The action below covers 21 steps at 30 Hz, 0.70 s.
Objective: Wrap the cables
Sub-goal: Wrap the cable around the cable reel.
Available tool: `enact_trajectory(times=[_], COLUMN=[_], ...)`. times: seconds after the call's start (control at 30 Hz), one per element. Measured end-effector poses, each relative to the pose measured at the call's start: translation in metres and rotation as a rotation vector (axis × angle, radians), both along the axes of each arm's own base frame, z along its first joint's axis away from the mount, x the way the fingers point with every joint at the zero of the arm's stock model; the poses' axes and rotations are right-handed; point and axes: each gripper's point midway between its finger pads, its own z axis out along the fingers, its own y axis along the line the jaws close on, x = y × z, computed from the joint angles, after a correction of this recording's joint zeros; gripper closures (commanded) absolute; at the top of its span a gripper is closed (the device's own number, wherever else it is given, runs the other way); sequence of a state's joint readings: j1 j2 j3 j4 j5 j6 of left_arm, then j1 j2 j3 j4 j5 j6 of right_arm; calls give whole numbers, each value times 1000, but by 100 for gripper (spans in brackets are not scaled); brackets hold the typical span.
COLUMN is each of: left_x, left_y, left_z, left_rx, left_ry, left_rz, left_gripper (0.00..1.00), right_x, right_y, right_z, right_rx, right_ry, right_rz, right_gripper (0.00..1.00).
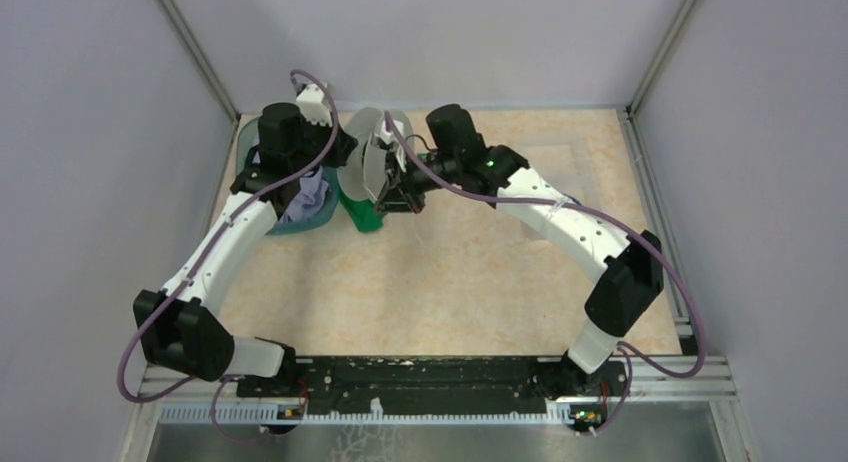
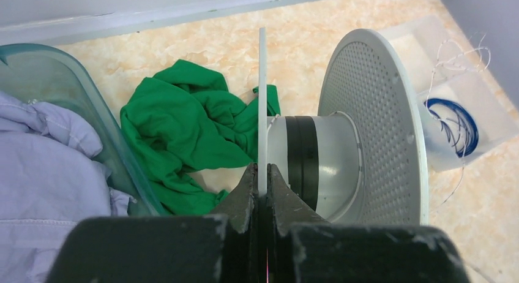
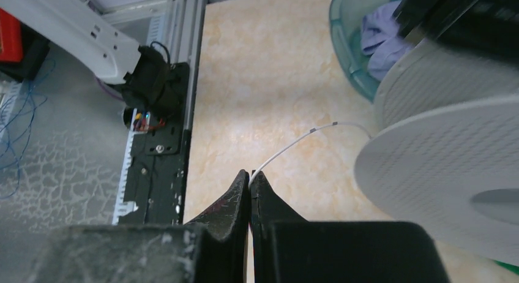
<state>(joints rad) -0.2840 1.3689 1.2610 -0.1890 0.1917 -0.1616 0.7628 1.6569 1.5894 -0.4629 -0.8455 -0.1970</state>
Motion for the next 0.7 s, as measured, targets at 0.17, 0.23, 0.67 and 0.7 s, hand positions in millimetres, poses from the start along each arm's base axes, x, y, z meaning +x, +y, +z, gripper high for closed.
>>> enact_trajectory(times=[0.17,0.23,0.67,0.7], left_x=[-5,-8,-32,-34], left_y=[-13,-20,-40,-41], left_z=[-5,-5,-6,-6], left_rx=[102,144,243,242], left_ry=[-44,-67,-135,-137], left_rz=[-56,-88,-265,-275], left_gripper=[100,100,100,100], right_x=[23,35,128,133], right_y=[-5,-12,-85,-90], right_z=[32,39,42,40], right_rx=[30,34,21,18], right_ry=[-29,-15,51,51], right_rz=[-96,-147,-522,-539], right_gripper=[100,100,100,100])
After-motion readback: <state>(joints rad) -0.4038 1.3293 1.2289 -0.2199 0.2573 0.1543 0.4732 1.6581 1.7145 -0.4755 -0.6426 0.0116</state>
